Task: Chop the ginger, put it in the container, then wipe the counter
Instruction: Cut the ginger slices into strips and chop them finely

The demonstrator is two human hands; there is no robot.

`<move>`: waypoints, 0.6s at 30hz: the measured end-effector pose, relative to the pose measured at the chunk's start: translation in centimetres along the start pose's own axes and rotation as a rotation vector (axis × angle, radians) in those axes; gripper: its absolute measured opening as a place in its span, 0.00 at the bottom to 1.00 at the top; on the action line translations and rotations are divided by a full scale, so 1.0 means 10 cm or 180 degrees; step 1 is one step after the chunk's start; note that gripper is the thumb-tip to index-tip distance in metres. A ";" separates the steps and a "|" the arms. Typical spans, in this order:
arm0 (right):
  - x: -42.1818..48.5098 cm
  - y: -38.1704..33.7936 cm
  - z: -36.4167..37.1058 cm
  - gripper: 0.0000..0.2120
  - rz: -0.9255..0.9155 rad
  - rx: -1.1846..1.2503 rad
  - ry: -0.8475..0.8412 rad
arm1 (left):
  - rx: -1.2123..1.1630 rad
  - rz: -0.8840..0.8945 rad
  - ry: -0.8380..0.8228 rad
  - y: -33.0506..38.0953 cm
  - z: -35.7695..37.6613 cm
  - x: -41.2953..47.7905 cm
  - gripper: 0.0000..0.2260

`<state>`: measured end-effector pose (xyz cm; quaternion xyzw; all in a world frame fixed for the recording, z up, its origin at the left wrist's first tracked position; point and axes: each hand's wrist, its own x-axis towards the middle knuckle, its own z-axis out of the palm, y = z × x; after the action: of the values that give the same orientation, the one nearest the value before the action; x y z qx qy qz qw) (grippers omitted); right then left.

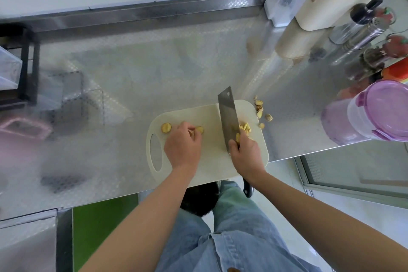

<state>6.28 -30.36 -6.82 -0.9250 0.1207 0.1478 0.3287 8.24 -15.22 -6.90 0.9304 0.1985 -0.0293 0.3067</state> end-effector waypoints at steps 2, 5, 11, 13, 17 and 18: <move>0.00 0.00 -0.02 0.14 -0.0162 -0.0042 -0.0109 | 0.0351 0.0228 0.0031 0.01 0.00 0.09 0.08; -0.06 0.00 0.01 0.11 -0.0401 -0.0158 -0.0334 | 0.0900 0.0436 -0.0056 0.03 0.01 0.20 0.10; 0.05 -0.01 -0.07 0.20 -0.0190 -0.0127 -0.0191 | 0.1044 0.0428 -0.0340 0.06 0.03 0.25 0.06; 0.04 -0.02 -0.10 0.18 -0.0303 -0.0180 -0.0248 | 0.0944 0.0453 -0.0328 0.05 0.03 0.26 0.05; 0.04 0.00 -0.11 0.18 -0.0269 -0.0168 -0.0229 | 0.0333 0.0476 -0.0457 0.11 0.04 0.22 0.04; 0.04 0.00 -0.11 0.18 -0.0255 -0.0178 -0.0219 | 0.0176 0.0417 -0.0556 0.16 0.05 0.19 0.04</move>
<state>6.86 -31.11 -6.12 -0.9322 0.0681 0.1696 0.3123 10.66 -15.97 -6.72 0.9434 0.1089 -0.0957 0.2983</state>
